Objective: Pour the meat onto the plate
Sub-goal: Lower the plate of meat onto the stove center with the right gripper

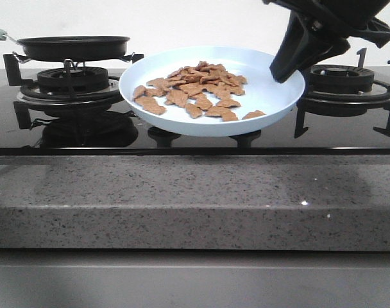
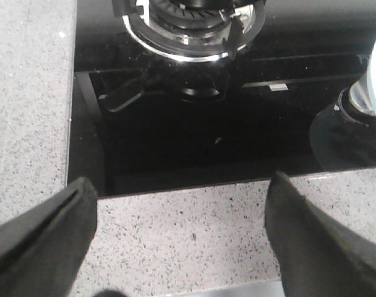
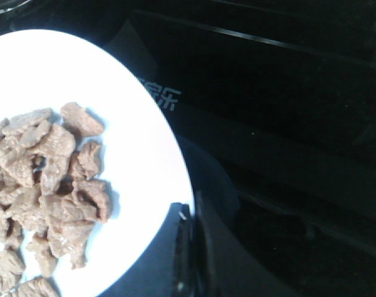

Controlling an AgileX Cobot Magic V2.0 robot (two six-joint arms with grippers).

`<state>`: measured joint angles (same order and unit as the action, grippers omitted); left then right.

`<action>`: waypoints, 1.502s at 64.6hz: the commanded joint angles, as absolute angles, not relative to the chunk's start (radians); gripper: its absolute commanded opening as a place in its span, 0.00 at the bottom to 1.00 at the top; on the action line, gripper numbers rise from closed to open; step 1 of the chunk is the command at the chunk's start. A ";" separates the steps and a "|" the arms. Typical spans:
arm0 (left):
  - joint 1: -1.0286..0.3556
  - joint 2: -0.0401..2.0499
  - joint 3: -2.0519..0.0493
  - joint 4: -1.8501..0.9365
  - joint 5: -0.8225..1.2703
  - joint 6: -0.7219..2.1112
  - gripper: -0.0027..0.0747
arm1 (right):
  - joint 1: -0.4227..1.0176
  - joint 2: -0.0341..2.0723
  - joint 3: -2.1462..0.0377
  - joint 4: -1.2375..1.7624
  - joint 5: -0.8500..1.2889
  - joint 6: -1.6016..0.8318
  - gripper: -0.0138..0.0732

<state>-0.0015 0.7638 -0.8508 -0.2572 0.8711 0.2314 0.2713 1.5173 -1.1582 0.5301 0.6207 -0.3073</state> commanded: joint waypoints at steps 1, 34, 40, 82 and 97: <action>-0.008 0.759 -0.874 -0.284 0.827 0.218 0.74 | 0.272 1.478 -1.184 0.564 0.581 -0.315 0.08; -0.008 0.759 -0.874 -0.284 0.829 0.218 0.74 | 0.156 1.677 -1.574 0.584 0.807 -0.315 0.08; -0.008 0.759 -0.874 -0.284 0.831 0.218 0.74 | 0.149 1.752 -1.679 0.584 0.827 -0.315 0.08; -0.008 0.759 -0.874 -0.285 0.841 0.218 0.74 | 0.138 2.073 -2.043 0.564 0.918 -0.315 0.08; -0.008 0.759 -0.874 -0.286 0.841 0.218 0.74 | 0.138 2.078 -2.043 0.500 0.929 -0.315 0.22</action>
